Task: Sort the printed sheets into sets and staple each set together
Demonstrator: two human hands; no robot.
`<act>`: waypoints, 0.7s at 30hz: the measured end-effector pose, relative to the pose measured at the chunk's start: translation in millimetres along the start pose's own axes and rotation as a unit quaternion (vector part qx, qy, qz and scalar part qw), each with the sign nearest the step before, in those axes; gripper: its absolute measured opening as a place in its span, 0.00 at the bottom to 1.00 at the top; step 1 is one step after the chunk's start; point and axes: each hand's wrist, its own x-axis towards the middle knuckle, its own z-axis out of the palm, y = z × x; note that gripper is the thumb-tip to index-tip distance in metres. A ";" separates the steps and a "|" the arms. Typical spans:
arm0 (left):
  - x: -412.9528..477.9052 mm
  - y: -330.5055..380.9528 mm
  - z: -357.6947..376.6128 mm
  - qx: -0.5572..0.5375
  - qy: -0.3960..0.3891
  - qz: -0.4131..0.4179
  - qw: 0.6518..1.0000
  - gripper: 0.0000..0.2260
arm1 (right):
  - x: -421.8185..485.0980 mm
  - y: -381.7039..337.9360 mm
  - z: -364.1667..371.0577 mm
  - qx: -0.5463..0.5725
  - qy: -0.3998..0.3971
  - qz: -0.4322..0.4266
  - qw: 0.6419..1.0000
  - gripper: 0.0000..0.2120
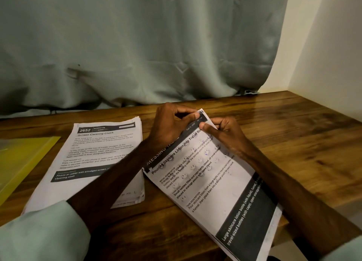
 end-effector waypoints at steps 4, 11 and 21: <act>-2.9 6.4 0.1 -0.046 0.016 -0.031 0.998 0.07 | -0.8 -0.4 0.8 0.016 -0.015 -0.001 1.000 0.07; -1.2 3.2 1.7 -0.030 0.020 -0.030 0.999 0.07 | 0.5 1.7 1.8 0.023 -0.022 -0.006 0.999 0.07; -1.5 1.5 6.2 0.092 0.023 0.068 0.993 0.09 | 7.0 15.5 3.7 -0.107 0.015 -0.052 0.993 0.10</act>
